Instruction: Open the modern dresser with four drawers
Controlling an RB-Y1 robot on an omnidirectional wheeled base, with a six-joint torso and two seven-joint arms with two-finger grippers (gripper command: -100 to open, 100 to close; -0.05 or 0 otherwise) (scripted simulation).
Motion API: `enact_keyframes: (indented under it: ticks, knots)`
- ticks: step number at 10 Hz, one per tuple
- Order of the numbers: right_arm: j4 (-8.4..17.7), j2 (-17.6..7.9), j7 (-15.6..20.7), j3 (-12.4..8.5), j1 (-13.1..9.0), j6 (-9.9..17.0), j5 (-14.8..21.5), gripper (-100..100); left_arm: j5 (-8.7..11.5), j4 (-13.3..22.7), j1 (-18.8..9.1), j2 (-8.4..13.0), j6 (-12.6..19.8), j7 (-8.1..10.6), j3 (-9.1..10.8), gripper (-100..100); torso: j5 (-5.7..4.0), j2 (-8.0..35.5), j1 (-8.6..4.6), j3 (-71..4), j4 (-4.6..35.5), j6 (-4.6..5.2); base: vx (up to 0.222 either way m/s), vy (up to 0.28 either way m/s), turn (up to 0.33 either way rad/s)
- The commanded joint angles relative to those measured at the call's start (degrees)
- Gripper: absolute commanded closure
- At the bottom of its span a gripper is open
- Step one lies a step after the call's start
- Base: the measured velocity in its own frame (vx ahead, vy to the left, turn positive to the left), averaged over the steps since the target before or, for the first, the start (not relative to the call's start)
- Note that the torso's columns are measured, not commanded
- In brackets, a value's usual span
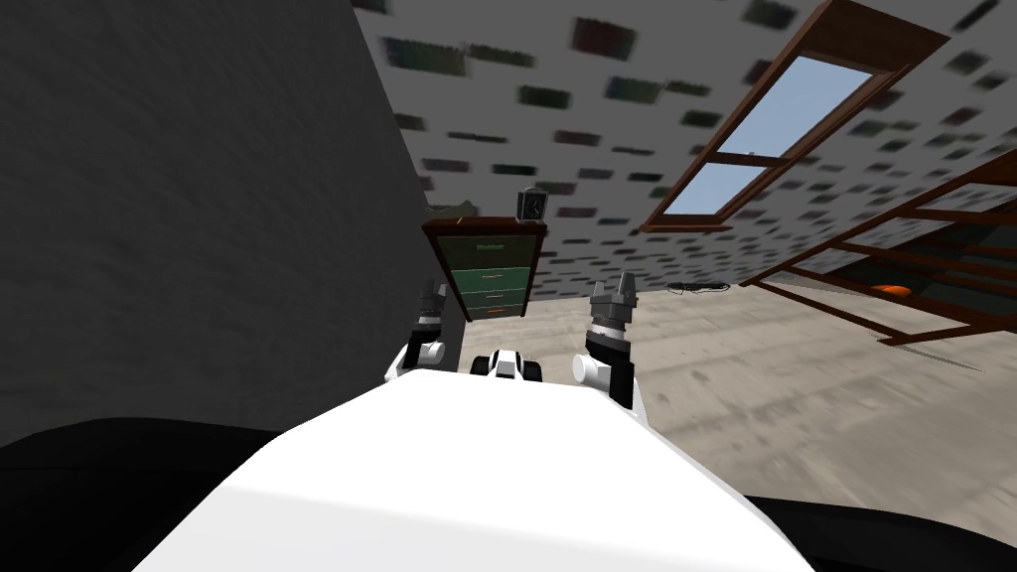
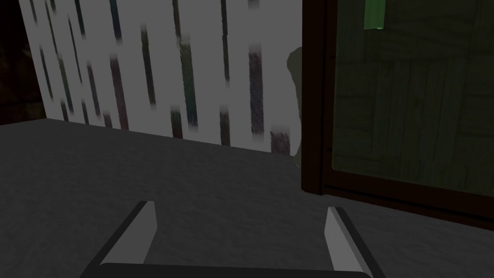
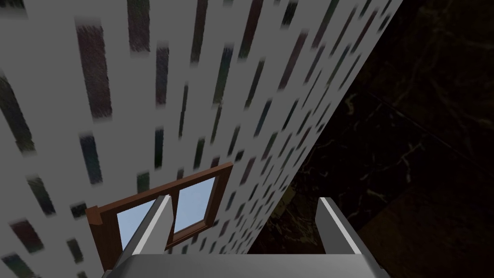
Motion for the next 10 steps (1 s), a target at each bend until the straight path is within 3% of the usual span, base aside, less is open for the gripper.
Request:
enact_keyframes:
  ticks: [1, 10]
  knots:
    - [0.0, 0.0, 0.0, 0.0, 0.0, 0.0, 0.0, 0, 1.0, 4.1, -1.5, 0.0, -1.4, -0.47, -0.13, -100, 0.0, 0.1, 0.02, 0.0, 0.0, -0.01, 0.079, -0.015, -0.031]
    - [0.0, 0.0, 0.0, 0.0, 0.0, 0.0, 0.0, 0, 4.4, 16.9, -5.4, -0.5, -5.0, -1.67, -0.43, -100, 0.01, 0.1, 0.06, 0.1, 0.0, -0.01, 0.074, -0.014, -0.025]
